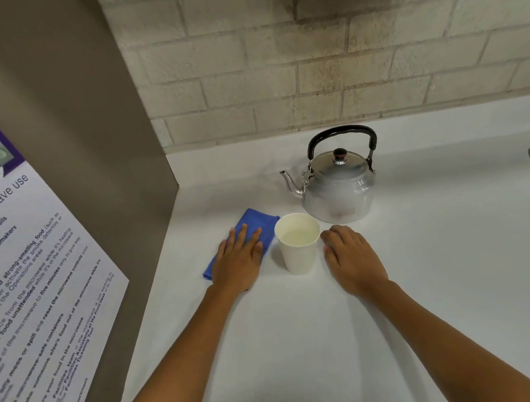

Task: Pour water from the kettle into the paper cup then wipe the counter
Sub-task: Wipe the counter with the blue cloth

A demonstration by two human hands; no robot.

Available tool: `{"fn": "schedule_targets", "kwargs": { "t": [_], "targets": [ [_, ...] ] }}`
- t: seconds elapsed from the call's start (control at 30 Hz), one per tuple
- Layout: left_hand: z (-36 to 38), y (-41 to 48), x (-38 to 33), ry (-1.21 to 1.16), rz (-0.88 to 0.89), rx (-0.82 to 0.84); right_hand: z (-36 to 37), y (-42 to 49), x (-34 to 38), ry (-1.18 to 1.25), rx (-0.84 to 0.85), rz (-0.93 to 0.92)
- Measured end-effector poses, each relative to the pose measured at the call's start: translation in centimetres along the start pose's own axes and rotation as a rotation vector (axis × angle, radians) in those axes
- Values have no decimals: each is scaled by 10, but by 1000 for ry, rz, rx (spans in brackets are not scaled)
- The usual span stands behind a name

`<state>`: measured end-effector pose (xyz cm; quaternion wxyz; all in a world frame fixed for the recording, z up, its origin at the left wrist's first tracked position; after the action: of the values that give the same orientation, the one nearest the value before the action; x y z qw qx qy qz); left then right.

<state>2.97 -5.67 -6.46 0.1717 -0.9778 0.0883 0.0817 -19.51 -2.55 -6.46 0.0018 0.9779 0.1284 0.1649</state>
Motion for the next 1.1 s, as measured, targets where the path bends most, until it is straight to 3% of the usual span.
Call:
{"fn": "schedule_targets", "kwargs": {
  "t": [0.23,0.53,0.8,0.97,1.1],
  "targets": [
    [40,-68,5,60,-100,-97,0,0,3,-17,5,4],
    [25,-52,0,-8,-176,-74,0,-1,1,-25,19,-5],
    [62,-116,-23,-64,-318,-174,2,-1,-2,-52,41,-38],
    [78,-127,-79,-52,-222,-138,3,0,-5,-55,23,-56],
    [68,-133,-61,-71,-214,-97,4,0,-5,-37,23,-54]
  ]
}}
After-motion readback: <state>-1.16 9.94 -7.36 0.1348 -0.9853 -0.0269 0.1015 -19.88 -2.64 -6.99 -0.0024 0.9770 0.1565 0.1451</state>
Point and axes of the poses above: each hand's wrist, its own y-axis towards the middle knuckle, its own z-axis out of the palm, x = y × z, the point moved 2 cm from there along y, towards the middle knuckle, and after that the axes turned 14 degrees about x, right-handed, at the moved point
